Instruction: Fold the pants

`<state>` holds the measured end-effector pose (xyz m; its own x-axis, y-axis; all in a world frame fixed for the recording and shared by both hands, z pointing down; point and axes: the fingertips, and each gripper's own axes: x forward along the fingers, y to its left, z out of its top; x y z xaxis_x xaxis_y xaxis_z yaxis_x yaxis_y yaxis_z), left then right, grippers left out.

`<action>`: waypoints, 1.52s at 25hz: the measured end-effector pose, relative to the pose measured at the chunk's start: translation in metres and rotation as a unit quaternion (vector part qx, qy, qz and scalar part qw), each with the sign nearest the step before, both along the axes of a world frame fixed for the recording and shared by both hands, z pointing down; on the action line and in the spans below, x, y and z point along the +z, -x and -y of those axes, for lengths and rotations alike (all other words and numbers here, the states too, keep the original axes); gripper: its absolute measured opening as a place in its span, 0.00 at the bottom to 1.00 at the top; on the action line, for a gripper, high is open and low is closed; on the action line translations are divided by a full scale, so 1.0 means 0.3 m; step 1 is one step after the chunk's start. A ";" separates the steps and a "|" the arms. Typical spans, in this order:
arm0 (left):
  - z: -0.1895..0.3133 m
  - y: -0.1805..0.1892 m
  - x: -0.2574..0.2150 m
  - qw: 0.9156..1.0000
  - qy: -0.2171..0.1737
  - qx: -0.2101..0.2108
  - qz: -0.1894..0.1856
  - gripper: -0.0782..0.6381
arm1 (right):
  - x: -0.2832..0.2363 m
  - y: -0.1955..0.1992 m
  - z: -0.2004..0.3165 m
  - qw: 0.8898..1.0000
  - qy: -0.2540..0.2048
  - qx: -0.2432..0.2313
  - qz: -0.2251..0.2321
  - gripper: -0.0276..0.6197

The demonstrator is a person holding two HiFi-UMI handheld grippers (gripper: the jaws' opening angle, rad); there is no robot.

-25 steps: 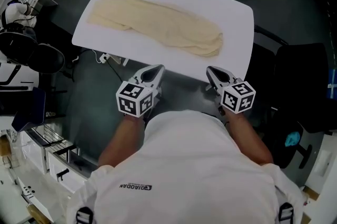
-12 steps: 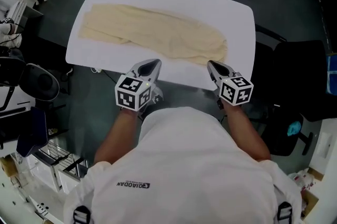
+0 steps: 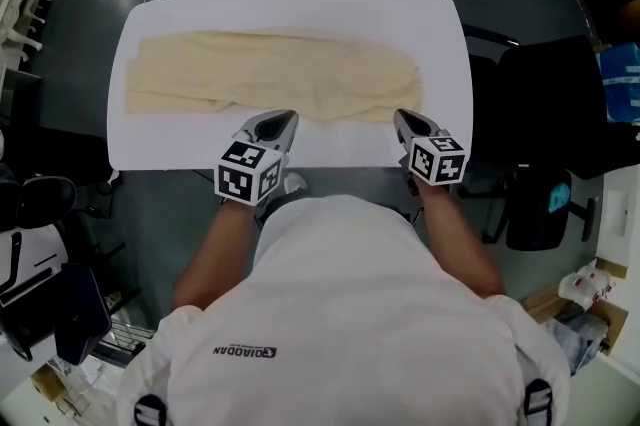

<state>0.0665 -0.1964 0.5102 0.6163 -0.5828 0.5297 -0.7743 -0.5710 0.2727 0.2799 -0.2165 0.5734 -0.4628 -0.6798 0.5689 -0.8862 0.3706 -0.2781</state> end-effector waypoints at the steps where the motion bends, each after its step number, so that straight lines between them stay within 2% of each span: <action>1: 0.003 0.010 0.007 1.000 0.002 0.008 -0.001 0.15 | 0.022 -0.013 0.001 1.000 0.006 0.016 -0.006 0.06; 4: 0.021 0.068 0.034 1.000 0.006 0.022 0.001 0.15 | 0.060 -0.051 0.016 0.998 0.009 0.057 -0.025 0.07; 8: 0.045 0.136 0.078 1.000 0.017 0.024 0.007 0.15 | 0.079 -0.118 0.060 0.994 0.008 0.099 -0.042 0.13; 15: 0.077 0.123 0.083 1.000 0.027 0.009 0.002 0.15 | 0.193 -0.283 0.182 0.988 0.031 0.114 -0.099 0.26; 19: 0.072 0.136 0.058 0.999 0.038 -0.012 -0.002 0.15 | 0.282 -0.364 0.260 0.983 0.063 0.138 -0.101 0.36; 23: 0.078 0.192 0.089 0.997 0.052 -0.050 0.019 0.15 | 0.352 -0.379 0.334 0.984 0.086 0.135 -0.084 0.44; 26: 0.097 0.198 0.091 0.995 0.067 -0.079 0.003 0.15 | 0.395 -0.364 0.366 0.984 0.103 0.125 -0.072 0.47; 32: 0.121 0.162 0.049 0.994 0.060 -0.091 0.000 0.15 | 0.470 -0.350 0.396 0.982 0.136 0.121 -0.055 0.49; 35: 0.127 0.159 0.047 0.992 0.064 -0.105 -0.007 0.15 | 0.486 -0.345 0.393 0.981 0.137 0.120 -0.062 0.48; 38: 0.123 0.157 0.050 0.991 0.070 -0.111 -0.005 0.15 | 0.486 -0.337 0.389 0.981 0.128 0.112 -0.091 0.47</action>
